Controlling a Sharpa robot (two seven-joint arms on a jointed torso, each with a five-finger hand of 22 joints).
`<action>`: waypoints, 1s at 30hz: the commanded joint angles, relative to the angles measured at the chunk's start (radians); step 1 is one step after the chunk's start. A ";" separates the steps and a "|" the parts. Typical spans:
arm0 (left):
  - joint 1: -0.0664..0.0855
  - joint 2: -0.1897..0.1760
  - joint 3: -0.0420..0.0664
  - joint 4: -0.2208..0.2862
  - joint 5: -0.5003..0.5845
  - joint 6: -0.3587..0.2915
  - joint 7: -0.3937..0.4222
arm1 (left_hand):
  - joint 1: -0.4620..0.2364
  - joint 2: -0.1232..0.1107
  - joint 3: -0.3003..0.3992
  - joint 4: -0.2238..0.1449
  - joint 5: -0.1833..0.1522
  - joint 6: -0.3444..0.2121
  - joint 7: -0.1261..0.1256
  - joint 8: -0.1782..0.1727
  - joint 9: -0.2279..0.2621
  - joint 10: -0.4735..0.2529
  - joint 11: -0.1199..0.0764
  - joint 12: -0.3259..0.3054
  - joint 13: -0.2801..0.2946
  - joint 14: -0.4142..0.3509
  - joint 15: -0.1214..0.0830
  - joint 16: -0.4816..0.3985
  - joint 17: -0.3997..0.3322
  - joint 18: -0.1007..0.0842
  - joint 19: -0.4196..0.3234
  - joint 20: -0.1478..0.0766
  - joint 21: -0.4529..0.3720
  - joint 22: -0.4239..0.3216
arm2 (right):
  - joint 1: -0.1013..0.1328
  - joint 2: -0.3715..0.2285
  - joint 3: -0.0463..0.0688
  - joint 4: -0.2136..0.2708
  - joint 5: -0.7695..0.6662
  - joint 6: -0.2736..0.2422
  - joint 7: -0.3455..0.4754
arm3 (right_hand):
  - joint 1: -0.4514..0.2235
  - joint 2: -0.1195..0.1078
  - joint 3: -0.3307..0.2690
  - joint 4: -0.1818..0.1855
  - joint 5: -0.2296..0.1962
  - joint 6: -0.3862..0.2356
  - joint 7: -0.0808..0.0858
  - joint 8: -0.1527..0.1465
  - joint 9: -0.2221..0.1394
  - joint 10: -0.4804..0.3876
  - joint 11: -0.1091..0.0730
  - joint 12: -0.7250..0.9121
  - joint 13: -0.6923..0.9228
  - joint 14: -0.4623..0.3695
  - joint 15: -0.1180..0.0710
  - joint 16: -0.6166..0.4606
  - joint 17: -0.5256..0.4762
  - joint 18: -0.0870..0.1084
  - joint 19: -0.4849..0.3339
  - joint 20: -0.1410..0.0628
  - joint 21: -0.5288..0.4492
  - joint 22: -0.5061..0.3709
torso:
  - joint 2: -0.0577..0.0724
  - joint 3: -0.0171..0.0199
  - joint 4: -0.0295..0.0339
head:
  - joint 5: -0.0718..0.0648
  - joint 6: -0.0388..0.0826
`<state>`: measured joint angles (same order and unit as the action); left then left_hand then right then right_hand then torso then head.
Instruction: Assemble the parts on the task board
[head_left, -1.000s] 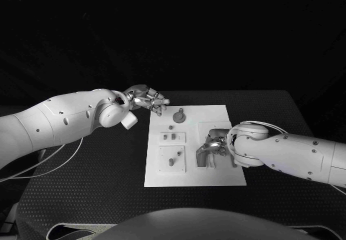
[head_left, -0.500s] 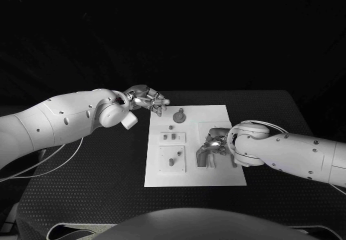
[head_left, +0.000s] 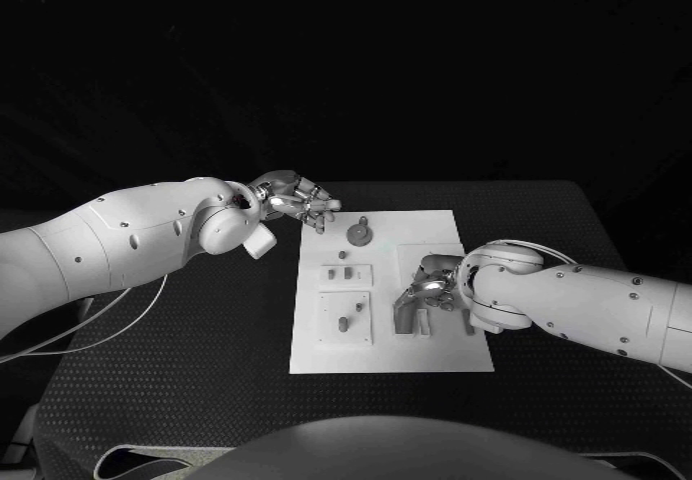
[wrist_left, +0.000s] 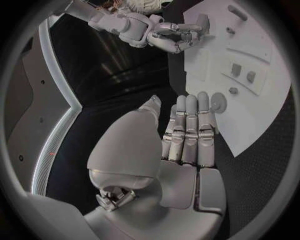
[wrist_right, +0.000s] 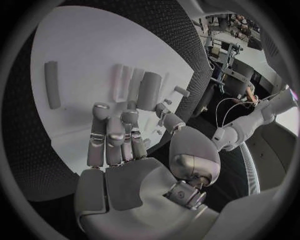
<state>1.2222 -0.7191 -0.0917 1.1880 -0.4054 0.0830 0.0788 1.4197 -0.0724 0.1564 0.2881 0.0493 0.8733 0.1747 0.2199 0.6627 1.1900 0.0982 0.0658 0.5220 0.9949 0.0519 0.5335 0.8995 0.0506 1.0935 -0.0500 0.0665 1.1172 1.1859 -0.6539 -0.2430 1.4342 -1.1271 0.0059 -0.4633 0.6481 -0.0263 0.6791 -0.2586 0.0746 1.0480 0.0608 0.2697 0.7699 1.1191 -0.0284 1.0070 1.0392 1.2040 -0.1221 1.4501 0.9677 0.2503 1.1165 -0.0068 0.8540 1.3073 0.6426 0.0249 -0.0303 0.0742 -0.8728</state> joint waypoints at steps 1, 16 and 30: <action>0.001 0.002 0.001 0.001 0.004 0.022 0.000 | -0.008 0.000 0.007 0.001 0.000 -0.007 -0.001 0.007 0.001 -0.009 -0.001 0.003 -0.001 -0.007 0.001 -0.002 -0.001 0.014 -0.003 0.003 0.002 -0.001 | 0.005 -0.001 0.001 -0.003 0.062 0.042 0.015 | 0.028 0.031 -0.004 0.000 0.004 0.020 0.014 0.002 0.001 0.004 -0.005 0.006 -0.001 0.011 -0.009 0.005 0.002 0.011 0.006 -0.001 0.007 0.020 | 0.000 -0.0003 -0.0007 | 0.000 0.000; 0.001 0.002 0.001 0.001 0.001 0.028 -0.002 | -0.008 0.000 0.007 0.001 0.000 -0.008 0.000 0.006 0.001 -0.010 -0.001 0.003 -0.001 -0.008 0.001 -0.002 -0.001 0.014 -0.004 0.004 0.002 -0.001 | 0.011 0.000 0.006 -0.010 0.073 0.048 0.016 | 0.031 0.030 -0.003 -0.002 0.005 0.021 0.014 0.002 0.001 0.004 -0.005 0.005 -0.002 0.011 -0.010 0.005 0.003 0.011 0.006 -0.002 0.006 0.020 | 0.000 0.0007 -0.0014 | 0.002 0.000; 0.001 0.004 0.001 0.000 0.000 0.033 -0.004 | -0.008 0.000 0.008 0.001 0.000 -0.008 0.000 0.006 0.001 -0.010 -0.001 0.003 -0.001 -0.009 0.001 -0.002 -0.002 0.014 -0.005 0.004 0.002 -0.001 | 0.028 0.014 0.009 -0.054 0.093 0.146 0.005 | 0.031 0.027 -0.003 -0.002 0.005 0.019 0.014 -0.001 0.000 0.003 -0.005 0.003 -0.003 0.008 -0.010 0.003 0.000 0.011 0.004 -0.001 0.005 0.020 | 0.000 0.0007 -0.0010 | 0.002 0.000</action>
<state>1.2222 -0.7176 -0.0917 1.1867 -0.4063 0.1002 0.0703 1.4197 -0.0724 0.1582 0.2899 0.0493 0.8733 0.1747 0.2199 0.6625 1.1864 0.0946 0.0658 0.5223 0.9949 0.0519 0.5335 0.8996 0.0458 1.0935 -0.0500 0.0666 1.1172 1.2110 -0.6422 -0.2345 1.3861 -1.0417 0.0986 -0.4604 0.6483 -0.0262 0.6761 -0.2608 0.0725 1.0471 0.0617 0.2679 0.7698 1.1224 -0.0251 1.0065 1.0374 1.2061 -0.1206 1.4500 0.9661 0.2503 1.1166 -0.0067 0.8540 1.3073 0.6426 0.0257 -0.0318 0.0760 -0.8728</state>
